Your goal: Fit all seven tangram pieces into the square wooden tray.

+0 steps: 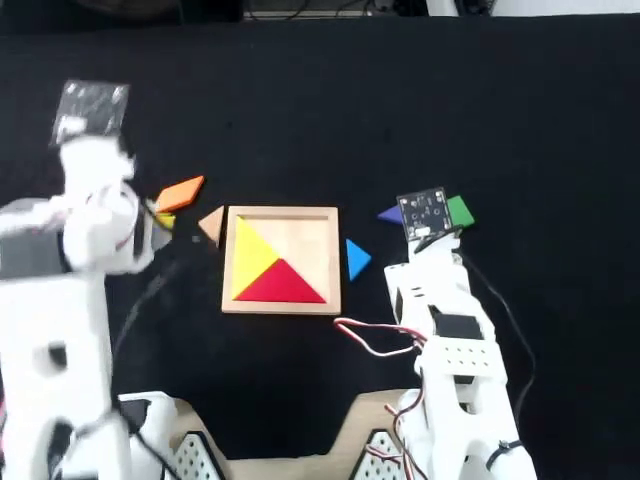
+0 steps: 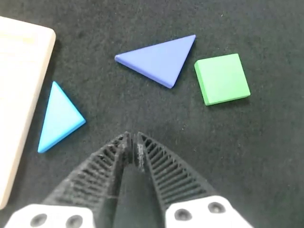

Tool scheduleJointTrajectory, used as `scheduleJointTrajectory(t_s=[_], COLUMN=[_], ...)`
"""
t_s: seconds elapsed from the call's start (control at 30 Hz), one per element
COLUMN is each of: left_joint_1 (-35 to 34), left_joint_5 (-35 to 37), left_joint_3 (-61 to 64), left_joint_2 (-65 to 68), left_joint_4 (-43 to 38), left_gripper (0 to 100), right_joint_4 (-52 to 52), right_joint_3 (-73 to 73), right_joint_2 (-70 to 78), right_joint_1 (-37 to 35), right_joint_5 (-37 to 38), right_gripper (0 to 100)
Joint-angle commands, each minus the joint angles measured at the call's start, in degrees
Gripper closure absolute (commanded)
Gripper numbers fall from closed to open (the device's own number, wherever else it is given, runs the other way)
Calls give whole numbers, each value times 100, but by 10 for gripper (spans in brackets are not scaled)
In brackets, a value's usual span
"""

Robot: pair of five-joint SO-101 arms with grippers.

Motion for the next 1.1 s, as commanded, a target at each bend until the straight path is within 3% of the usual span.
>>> scheduleJointTrajectory(t_s=[0.0,0.13,0.23,0.33,0.5,0.6,0.73,0.8,0.93,1.07], left_joint_1=[-488,-1156,-1464,-1349,-1130,-1077,-1015,-919,-866,-866], left_joint_5=[334,712,1196,1732,1767,1767,1767,1767,1758,1758], left_joint_3=[2642,3697,4180,4813,5604,5938,6132,6141,6255,6255], left_joint_2=[-1749,-1855,-1758,-1732,-1758,-1776,-1776,-1741,-1776,-1776], left_joint_4=[-1705,-2233,-2734,-3349,-4114,-4510,-4862,-4888,-4914,-4923], left_gripper=[758,758,758,758,758,758,758,758,758,758], right_joint_4=[53,352,624,1073,2259,2585,2268,2154,2312,2505], right_joint_3=[-435,-567,-760,-1182,-2563,-3125,-3512,-3846,-4796,-5947], right_joint_2=[-180,-180,-180,-171,84,690,1824,2422,3600,4919], right_joint_1=[97,88,114,70,-88,-273,-316,-255,-114,202], right_joint_5=[-44,-44,-44,-44,53,905,2866,3455,3156,1855], right_gripper=[949,858,843,843,843,843,843,843,844,886])
